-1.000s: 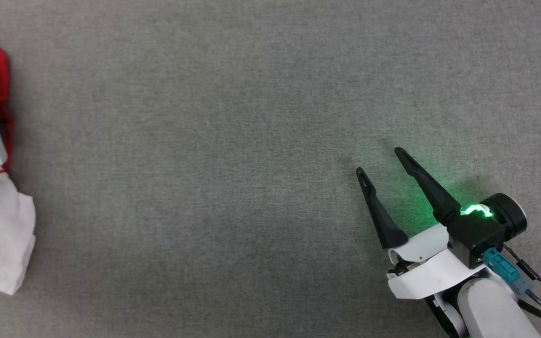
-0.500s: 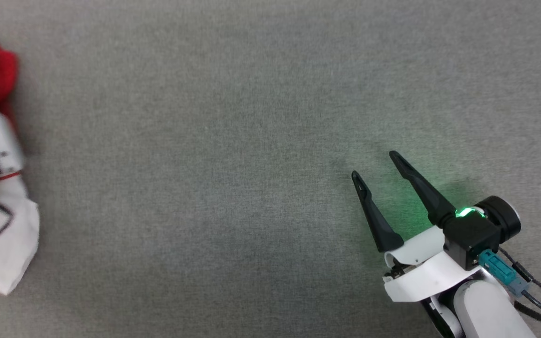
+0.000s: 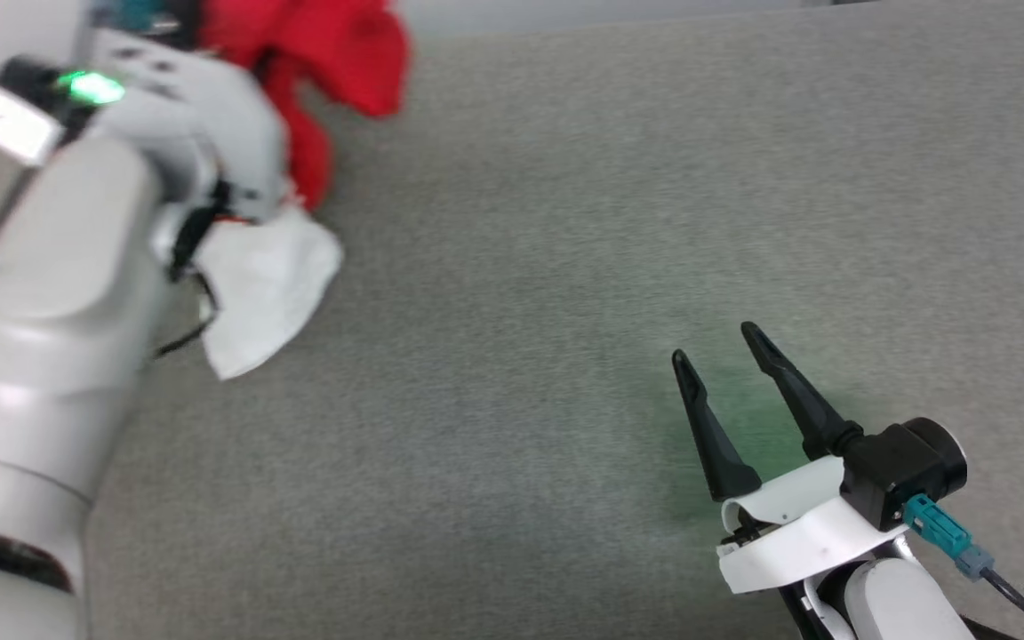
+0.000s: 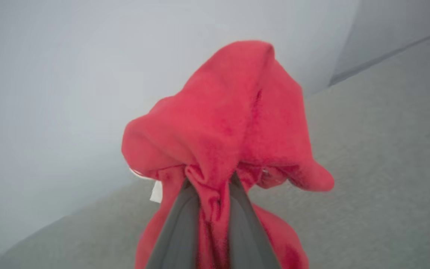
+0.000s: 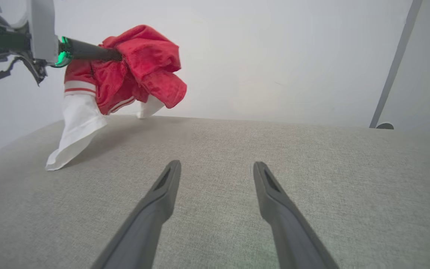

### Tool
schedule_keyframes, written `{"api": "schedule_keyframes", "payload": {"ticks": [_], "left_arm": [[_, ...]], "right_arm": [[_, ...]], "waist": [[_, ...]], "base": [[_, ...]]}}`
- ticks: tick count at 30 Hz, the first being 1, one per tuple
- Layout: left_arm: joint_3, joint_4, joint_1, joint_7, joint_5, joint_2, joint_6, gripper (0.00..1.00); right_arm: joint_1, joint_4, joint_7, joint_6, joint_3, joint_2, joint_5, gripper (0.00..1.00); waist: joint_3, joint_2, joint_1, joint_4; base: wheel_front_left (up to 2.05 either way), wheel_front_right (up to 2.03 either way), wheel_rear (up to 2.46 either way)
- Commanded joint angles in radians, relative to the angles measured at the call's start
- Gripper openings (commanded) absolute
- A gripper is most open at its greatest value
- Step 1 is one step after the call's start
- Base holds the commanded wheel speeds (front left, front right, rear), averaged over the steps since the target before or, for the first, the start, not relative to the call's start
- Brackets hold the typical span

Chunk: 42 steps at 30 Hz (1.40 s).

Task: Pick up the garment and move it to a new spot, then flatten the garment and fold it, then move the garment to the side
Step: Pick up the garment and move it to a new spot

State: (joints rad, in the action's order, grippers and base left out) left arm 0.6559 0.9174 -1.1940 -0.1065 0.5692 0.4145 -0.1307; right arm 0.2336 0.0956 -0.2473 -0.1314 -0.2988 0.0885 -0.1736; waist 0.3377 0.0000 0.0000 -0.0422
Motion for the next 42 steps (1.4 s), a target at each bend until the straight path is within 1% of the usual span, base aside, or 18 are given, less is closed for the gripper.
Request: {"api": "schedule_keyframes", "payload": {"ticks": [1, 7, 8, 13, 15, 17, 19, 22, 27, 31, 32, 33, 34, 37, 42], "left_arm": [[0.07, -0.063, -0.026, 0.009, 0.015, -0.014, 0.001, 0.0], [0.321, -0.2, -0.067, 0.028, 0.028, -0.05, 0.001, 0.0], [0.321, -0.2, -0.067, 0.028, 0.028, -0.05, 0.001, 0.0], [0.553, -0.282, -0.082, 0.037, 0.087, -0.073, 0.001, 0.0], [0.6, -0.317, -0.083, 0.04, 0.109, -0.071, 0.002, 0.0], [0.621, -0.351, -0.068, 0.017, 0.116, -0.059, 0.002, 0.0], [0.626, -0.382, -0.032, -0.015, 0.084, -0.053, 0.002, 0.0], [0.624, -0.406, -0.002, -0.057, 0.066, -0.042, 0.002, 0.0], [0.626, -0.391, 0.05, -0.113, 0.064, -0.024, 0.002, 0.0], [0.627, -0.356, 0.068, -0.131, 0.088, -0.015, 0.002, 0.0], [0.627, -0.35, 0.071, -0.131, 0.092, -0.016, 0.002, 0.35], [0.627, -0.345, 0.074, -0.13, 0.096, -0.018, 0.002, 0.85], [0.628, -0.338, 0.077, -0.131, 0.103, -0.02, 0.002, 1.0], [0.627, -0.331, 0.078, -0.115, 0.116, -0.027, 0.002, 1.0], [0.625, -0.323, 0.046, -0.062, 0.183, -0.035, 0.002, 1.0]], "right_arm": [[-0.012, 0.006, -0.01, 0.001, 0.007, -0.01, -0.007, 1.0], [-0.008, 0.017, -0.017, 0.001, 0.033, -0.027, -0.021, 1.0], [-0.008, 0.017, -0.017, 0.001, 0.033, -0.027, -0.021, 1.0], [0.004, 0.003, -0.018, 0.001, 0.053, -0.036, -0.032, 1.0], [0.007, -0.004, -0.018, 0.001, 0.06, -0.037, -0.038, 1.0], [0.005, -0.01, -0.018, 0.001, 0.063, -0.038, -0.048, 1.0], [0.004, -0.016, -0.019, 0.001, 0.06, -0.039, -0.06, 1.0], [0.002, -0.019, -0.019, 0.001, 0.056, -0.039, -0.077, 1.0], [0.014, -0.021, -0.019, 0.001, 0.045, -0.039, -0.095, 1.0], [0.024, -0.02, -0.019, 0.001, 0.039, -0.039, -0.101, 1.0], [0.022, -0.02, -0.019, 0.001, 0.039, -0.039, -0.101, 1.0], [0.021, -0.019, -0.019, 0.001, 0.039, -0.039, -0.1, 1.0], [0.019, -0.017, -0.019, 0.001, 0.04, -0.039, -0.098, 1.0], [0.007, -0.013, -0.019, 0.001, 0.047, -0.039, -0.091, 1.0], [-0.015, -0.007, -0.019, 0.001, 0.055, -0.039, -0.076, 1.0]], "waist": [[-0.024, 0.0, 0.0, -0.057], [-0.005, 0.0, 0.0, -0.128], [-0.005, 0.0, 0.0, -0.128], [0.02, 0.0, 0.0, -0.18], [0.029, 0.0, 0.0, -0.199], [0.035, 0.0, 0.0, -0.215], [0.04, 0.0, 0.0, -0.225], [0.045, 0.0, 0.0, -0.233], [0.048, 0.0, 0.0, -0.242], [0.046, 0.0, 0.0, -0.246], [0.044, 0.0, 0.0, -0.246], [0.043, 0.0, 0.0, -0.246], [0.04, 0.0, 0.0, -0.246], [0.025, 0.0, 0.0, -0.24], [-0.013, 0.0, 0.0, -0.211]], "base": [[0.0, 0.0, 0.0], [0.0, 0.0, 0.0], [0.0, 0.0, 0.0], [0.0, 0.0, 0.0], [0.0, 0.0, 0.0], [0.0, 0.0, 0.0], [0.0, 0.0, 0.0], [0.0, 0.0, 0.0], [0.0, 0.0, 0.0], [0.0, 0.0, 0.0], [0.0, 0.0, 0.0], [0.0, 0.0, 0.0], [0.0, 0.0, 0.0], [0.0, 0.0, 0.0], [0.0, 0.0, 0.0]]}}
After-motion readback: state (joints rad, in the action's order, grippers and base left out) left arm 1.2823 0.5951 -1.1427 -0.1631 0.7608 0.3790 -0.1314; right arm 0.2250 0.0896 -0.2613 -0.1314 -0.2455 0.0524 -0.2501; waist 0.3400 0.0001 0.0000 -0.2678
